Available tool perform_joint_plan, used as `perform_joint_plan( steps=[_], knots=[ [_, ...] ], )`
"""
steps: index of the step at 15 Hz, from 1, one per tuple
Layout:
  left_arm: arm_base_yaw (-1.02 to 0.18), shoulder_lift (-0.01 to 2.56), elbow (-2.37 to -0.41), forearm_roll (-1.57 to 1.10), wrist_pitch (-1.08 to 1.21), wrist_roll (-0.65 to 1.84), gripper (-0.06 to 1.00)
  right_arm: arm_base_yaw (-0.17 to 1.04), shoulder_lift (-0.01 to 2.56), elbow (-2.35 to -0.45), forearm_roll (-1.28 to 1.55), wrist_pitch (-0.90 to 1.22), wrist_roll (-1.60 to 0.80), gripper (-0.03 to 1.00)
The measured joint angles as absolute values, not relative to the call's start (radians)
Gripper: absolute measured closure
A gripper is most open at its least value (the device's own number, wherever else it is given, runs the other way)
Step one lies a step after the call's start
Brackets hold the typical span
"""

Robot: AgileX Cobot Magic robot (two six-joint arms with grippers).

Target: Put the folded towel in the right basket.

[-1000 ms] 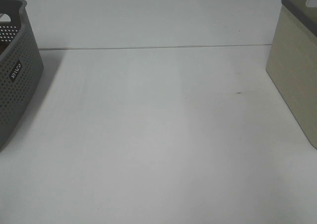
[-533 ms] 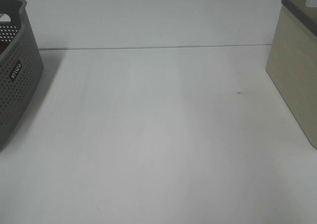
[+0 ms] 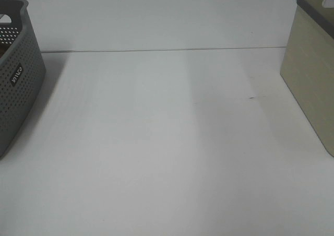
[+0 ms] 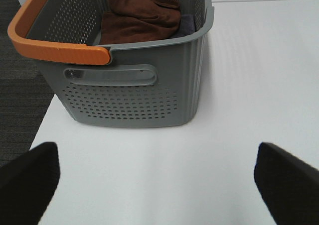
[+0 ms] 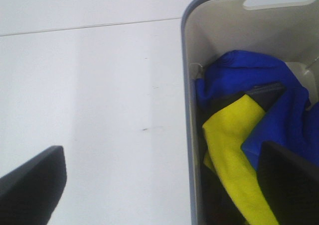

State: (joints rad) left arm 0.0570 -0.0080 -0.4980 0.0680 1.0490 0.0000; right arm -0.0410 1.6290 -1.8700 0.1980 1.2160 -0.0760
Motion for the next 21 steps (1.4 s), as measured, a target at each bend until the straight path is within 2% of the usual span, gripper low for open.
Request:
perform_joint_plan(
  steps=[5, 11, 12, 13, 14, 17, 21],
  knots=[
    [0.057, -0.008, -0.498, 0.068, 1.049, 0.0, -0.04, -0.021, 1.245, -1.433, 0.137, 1.218, -0.067, -0.02],
    [0.057, -0.008, -0.498, 0.068, 1.049, 0.0, -0.04, -0.021, 0.801, -1.004, 0.135, 1.215, -0.021, -0.02],
    [0.057, -0.008, -0.498, 0.068, 1.049, 0.0, -0.04, -0.021, 0.71, -0.898, 0.135, 1.201, -0.015, -0.02],
    [0.057, -0.008, -0.498, 0.068, 1.049, 0.0, -0.04, -0.021, 0.495, -0.708, 0.133, 1.165, -0.015, -0.02],
    [0.057, -0.008, -0.498, 0.068, 1.049, 0.0, -0.04, -0.021, 0.401, -0.644, 0.131, 1.156, -0.021, -0.02],
    [0.057, -0.008, -0.498, 0.068, 1.049, 0.0, -0.04, -0.021, 0.184, -0.552, 0.129, 1.151, -0.058, -0.02],
    [0.057, -0.008, -0.498, 0.068, 1.049, 0.0, -0.04, -0.021, -0.004, -0.543, 0.129, 1.146, -0.103, -0.02]
  ],
)
